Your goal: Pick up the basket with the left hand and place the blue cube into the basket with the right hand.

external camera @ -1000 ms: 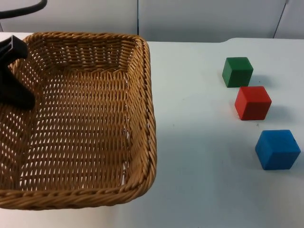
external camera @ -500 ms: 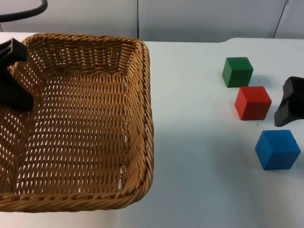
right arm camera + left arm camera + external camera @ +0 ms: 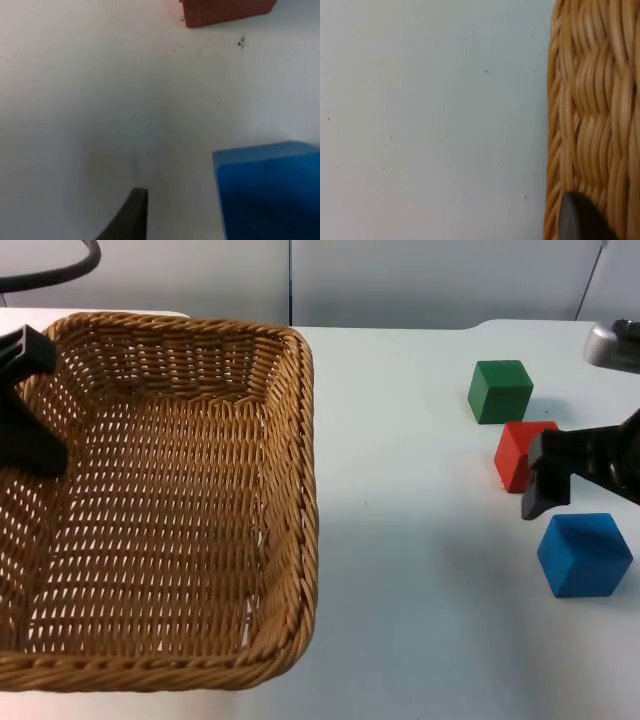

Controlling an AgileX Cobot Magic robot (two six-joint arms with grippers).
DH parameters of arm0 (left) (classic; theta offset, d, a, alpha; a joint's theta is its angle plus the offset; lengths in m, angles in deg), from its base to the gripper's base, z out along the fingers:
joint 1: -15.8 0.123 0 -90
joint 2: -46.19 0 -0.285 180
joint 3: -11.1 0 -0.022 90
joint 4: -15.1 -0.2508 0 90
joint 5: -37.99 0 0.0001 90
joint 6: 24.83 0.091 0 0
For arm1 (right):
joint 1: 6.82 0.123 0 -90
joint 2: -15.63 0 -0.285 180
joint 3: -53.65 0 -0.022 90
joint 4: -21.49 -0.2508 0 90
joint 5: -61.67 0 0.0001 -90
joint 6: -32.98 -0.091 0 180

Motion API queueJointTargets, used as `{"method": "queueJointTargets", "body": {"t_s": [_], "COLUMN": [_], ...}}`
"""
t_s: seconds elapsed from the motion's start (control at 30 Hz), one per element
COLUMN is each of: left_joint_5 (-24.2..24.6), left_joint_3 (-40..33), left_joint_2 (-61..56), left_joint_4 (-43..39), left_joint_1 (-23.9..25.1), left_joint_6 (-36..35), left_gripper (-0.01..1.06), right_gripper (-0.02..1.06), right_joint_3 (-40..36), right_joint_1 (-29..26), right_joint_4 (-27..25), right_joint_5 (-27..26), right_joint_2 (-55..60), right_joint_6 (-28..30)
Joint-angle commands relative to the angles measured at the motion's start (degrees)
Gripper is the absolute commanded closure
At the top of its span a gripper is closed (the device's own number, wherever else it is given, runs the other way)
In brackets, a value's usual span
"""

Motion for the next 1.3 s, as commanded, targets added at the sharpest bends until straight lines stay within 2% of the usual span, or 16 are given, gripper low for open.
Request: {"method": "queueJointTargets", "body": {"t_s": [0.0, 0.4, 0.73, 0.8, 0.87, 0.9, 1.03, 1.07, 1.13, 1.27], "left_joint_5": [0.7, 0.7, 0.4, 0.4, 0.4, 0.4, 0.4, 0.4, 0.4, 0.4], "left_joint_3": [-0.1, -0.1, -0.1, -0.1, -0.1, -0.1, -0.1, -0.1, -0.1, -0.1], "left_joint_2": [-0.2, -0.2, -0.2, -0.2, -0.2, -0.2, -0.2, -0.2, -0.2, -0.2], "left_joint_4": [0.8, 0.0, -0.2, -0.2, -0.2, -0.2, -0.3, -0.3, -0.4, -0.4], "left_joint_1": [0.2, 0.2, 0.2, 0.2, 0.2, 0.2, 0.2, 0.2, 0.2, 0.2], "left_joint_6": [-0.3, -0.3, -0.3, -0.3, -0.3, -0.3, -0.3, -0.3, -0.3, -0.3], "left_gripper": [1.05, 1.05, 1.05, 1.05, 1.05, 1.05, 1.05, 1.05, 1.05, 1.05], "right_gripper": [0.02, 0.02, 0.14, 0.24, 0.44, 0.44, 0.86, 0.86, 1.05, 1.05], "right_joint_3": [1.2, 2.7, 2.7, 2.7, 2.7, 2.7, 2.7, 2.7, 2.7, 2.7], "right_joint_1": [0.2, 0.2, 0.2, 0.2, 0.2, 0.2, 0.2, 0.2, 0.4, 0.9], "right_joint_4": [0.7, 0.8, 0.8, 0.8, 0.7, 0.7, 0.7, 0.7, 1.0, 1.8], "right_joint_5": [-0.5, -2.9, -4.6, -4.8, -4.9, -4.9, -4.7, -4.7, -4.6, -4.2], "right_joint_2": [1.3, 6.3, 9.4, 9.4, 9.4, 9.4, 9.4, 9.4, 9.2, 7.5], "right_joint_6": [-0.7, -1.6, -3.0, -3.1, -4.0, -4.0, -4.3, -4.3, -4.1, -4.1]}}
